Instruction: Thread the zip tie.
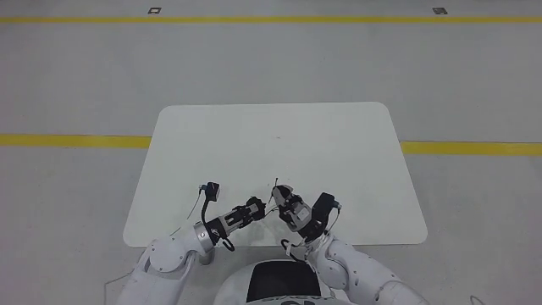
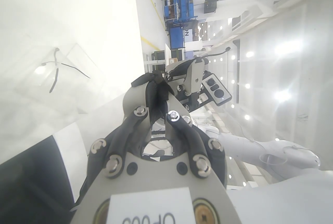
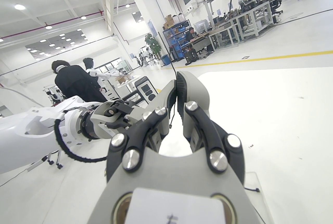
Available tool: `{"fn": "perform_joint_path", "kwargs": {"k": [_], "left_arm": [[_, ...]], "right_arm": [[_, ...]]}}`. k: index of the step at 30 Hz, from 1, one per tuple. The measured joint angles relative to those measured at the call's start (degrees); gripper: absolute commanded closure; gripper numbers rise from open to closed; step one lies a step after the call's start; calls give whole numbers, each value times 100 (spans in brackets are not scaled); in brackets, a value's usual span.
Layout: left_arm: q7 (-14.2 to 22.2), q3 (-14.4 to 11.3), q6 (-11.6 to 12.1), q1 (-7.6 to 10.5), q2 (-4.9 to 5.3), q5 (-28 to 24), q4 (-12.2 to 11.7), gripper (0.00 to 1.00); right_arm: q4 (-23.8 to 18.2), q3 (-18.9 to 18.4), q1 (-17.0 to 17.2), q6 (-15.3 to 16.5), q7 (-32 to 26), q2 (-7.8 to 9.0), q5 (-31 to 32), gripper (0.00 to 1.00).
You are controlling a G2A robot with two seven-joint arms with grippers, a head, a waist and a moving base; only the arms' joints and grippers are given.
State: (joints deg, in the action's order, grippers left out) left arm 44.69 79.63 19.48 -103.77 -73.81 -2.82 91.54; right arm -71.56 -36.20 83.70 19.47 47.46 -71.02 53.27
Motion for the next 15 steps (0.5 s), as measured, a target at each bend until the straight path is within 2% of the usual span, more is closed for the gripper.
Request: {"fn": "perform_joint_path", "kwargs": {"k": [15], "left_arm": [[0,0,0,0,0,0,0,100]], "right_arm": [[160,-75,-7,-45,-7,-167,148,100]]}}
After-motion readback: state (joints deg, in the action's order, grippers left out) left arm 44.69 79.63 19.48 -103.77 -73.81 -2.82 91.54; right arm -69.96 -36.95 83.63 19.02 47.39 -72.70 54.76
